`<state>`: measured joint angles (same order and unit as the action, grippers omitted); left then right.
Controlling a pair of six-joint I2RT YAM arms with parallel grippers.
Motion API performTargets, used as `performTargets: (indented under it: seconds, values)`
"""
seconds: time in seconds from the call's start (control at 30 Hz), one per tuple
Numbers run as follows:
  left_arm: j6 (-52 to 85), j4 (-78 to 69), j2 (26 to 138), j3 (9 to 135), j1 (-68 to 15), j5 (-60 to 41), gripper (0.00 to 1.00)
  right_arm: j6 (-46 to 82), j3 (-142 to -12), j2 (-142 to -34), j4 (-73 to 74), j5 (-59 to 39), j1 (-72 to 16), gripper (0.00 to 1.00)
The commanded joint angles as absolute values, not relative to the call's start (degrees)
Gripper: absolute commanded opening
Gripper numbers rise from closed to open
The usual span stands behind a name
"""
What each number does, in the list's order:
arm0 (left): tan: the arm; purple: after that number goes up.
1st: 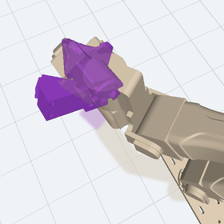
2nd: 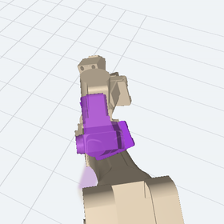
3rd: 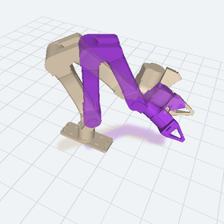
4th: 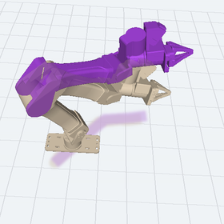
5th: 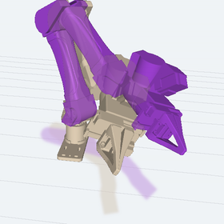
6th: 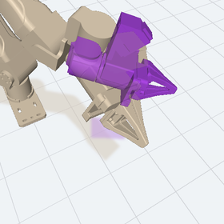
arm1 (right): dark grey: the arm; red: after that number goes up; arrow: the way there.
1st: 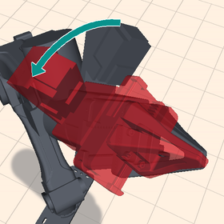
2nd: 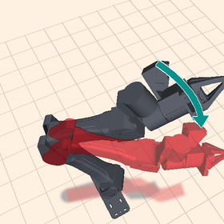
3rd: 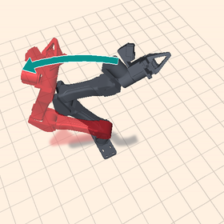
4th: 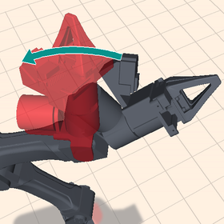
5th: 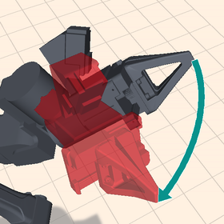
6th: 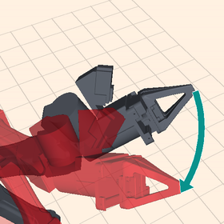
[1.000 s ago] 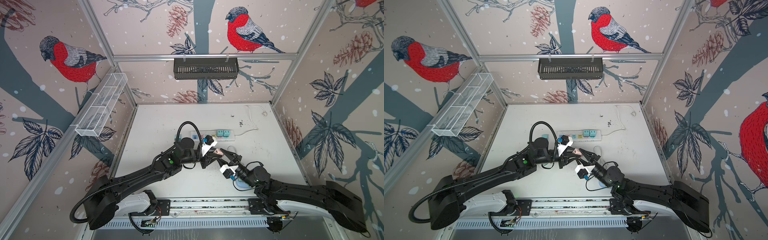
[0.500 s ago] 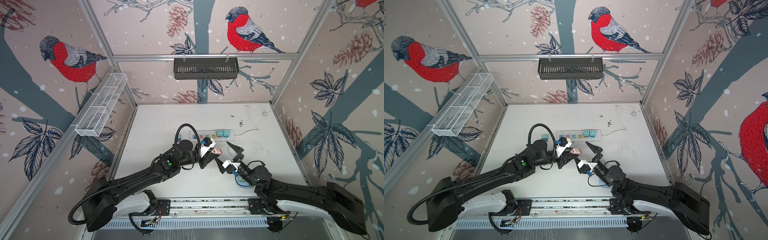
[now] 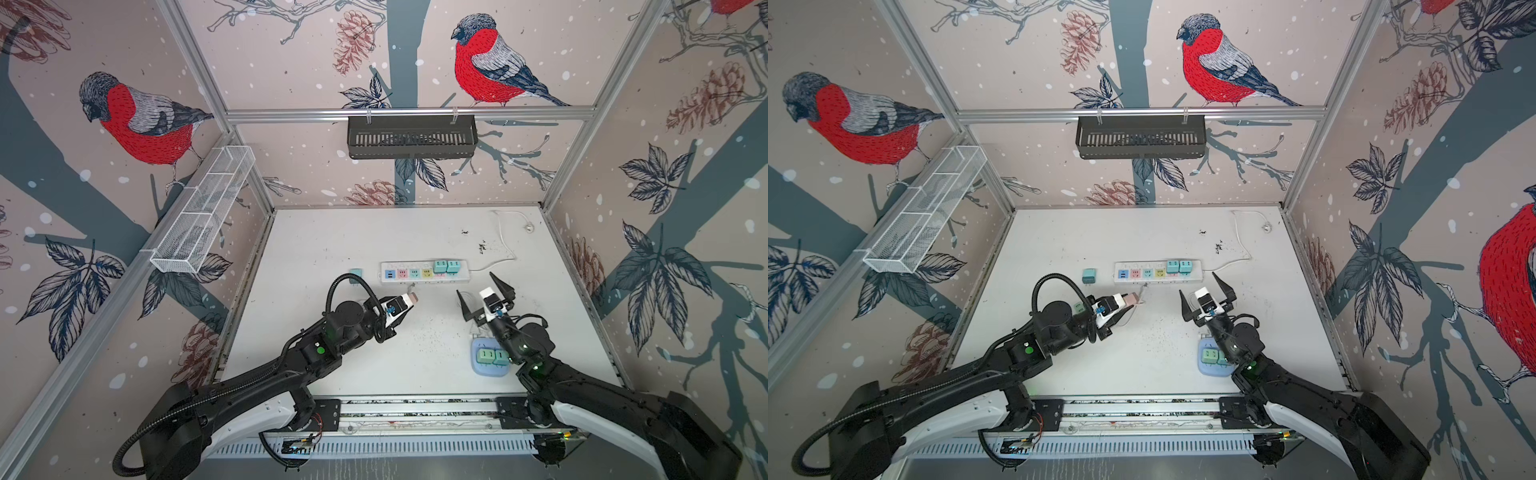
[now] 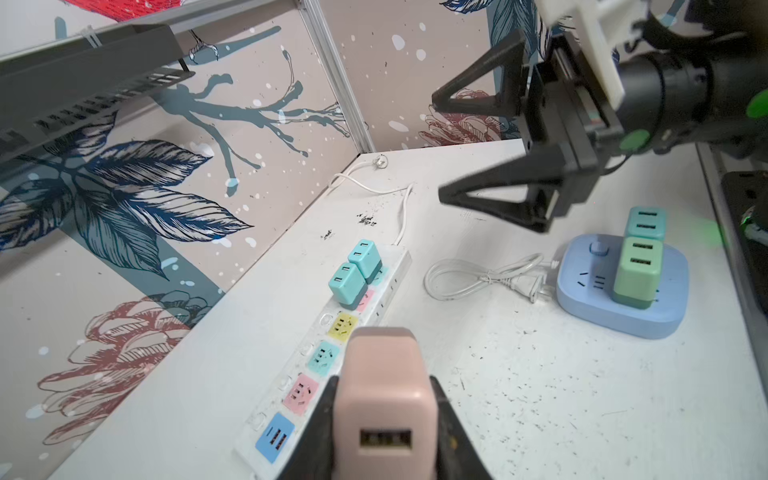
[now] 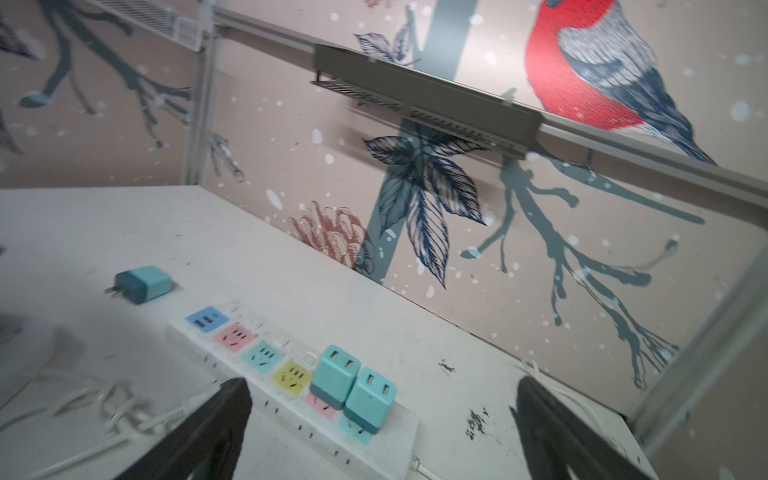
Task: Insert the plug
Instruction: 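Open the right gripper and withdraw it while the left gripper holds the adapter, then carry the pink adapter with the left gripper over the socket beside the teal adapters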
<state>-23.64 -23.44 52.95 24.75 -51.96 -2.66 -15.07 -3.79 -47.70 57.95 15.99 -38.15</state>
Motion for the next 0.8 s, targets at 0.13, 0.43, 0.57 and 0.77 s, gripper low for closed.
performTargets:
  seconds: [0.13,0.43,0.57,0.77]
  values:
    - [-30.02,-19.87,58.48,29.87,-51.91,-0.75,0.0,10.99,-2.21,-42.87,50.81,20.4,-24.12,1.0]
    - [-31.95,-18.58,65.4,34.55,-51.86,5.69,0.0,20.05,1.42,-35.55,47.91,16.7,-15.14,1.0]
    - [-33.91,-15.58,70.26,38.06,-51.77,13.01,0.0,20.99,1.68,-35.08,47.57,15.01,-13.89,1.0]
    - [-34.47,-10.72,74.84,42.59,-50.35,12.16,0.0,20.89,2.24,-35.12,48.79,13.64,-13.8,1.0]
